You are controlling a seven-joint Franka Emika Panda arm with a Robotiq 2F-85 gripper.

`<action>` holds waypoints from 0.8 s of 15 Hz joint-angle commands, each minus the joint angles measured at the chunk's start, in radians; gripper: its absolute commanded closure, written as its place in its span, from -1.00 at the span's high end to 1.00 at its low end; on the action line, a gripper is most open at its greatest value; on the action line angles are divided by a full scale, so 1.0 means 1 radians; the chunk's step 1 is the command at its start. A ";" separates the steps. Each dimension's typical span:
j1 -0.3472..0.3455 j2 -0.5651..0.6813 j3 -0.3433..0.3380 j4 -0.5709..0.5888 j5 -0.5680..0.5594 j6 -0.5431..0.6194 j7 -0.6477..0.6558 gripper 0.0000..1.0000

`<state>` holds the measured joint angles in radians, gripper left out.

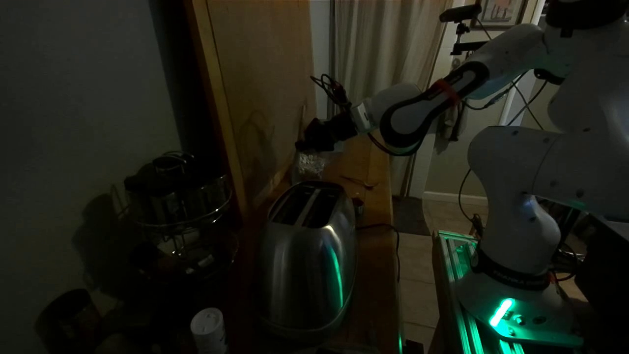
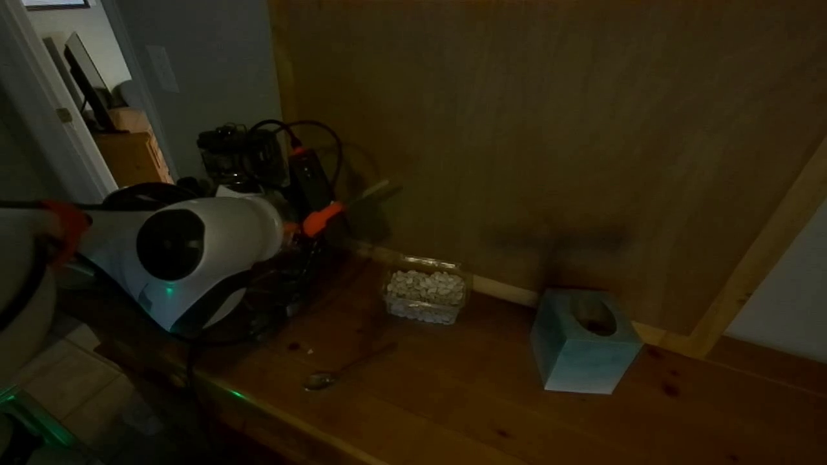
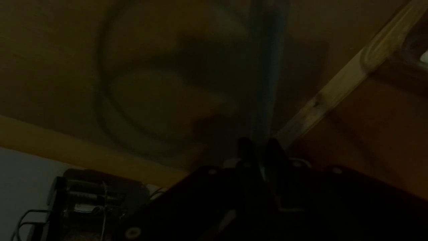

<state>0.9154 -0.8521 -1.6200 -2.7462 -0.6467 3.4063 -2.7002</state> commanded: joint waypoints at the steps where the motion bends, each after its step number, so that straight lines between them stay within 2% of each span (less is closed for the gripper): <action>1: 0.018 -0.034 -0.025 0.000 -0.040 0.033 0.008 -0.93; 2: 0.024 -0.025 -0.034 0.000 -0.051 0.063 -0.012 -0.93; 5: 0.026 -0.027 -0.028 0.000 -0.031 0.045 0.025 -0.93; 9: 0.046 0.008 -0.055 0.000 -0.051 0.119 -0.023 -0.93; 10: 0.035 -0.008 -0.040 0.000 -0.042 0.056 0.017 -0.93; 11: 0.048 0.007 -0.056 -0.001 -0.044 0.117 -0.014 -0.93; 12: 0.032 -0.024 -0.034 -0.001 -0.036 0.029 0.041 -0.93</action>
<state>0.9455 -0.8519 -1.6536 -2.7469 -0.6609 3.4770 -2.7031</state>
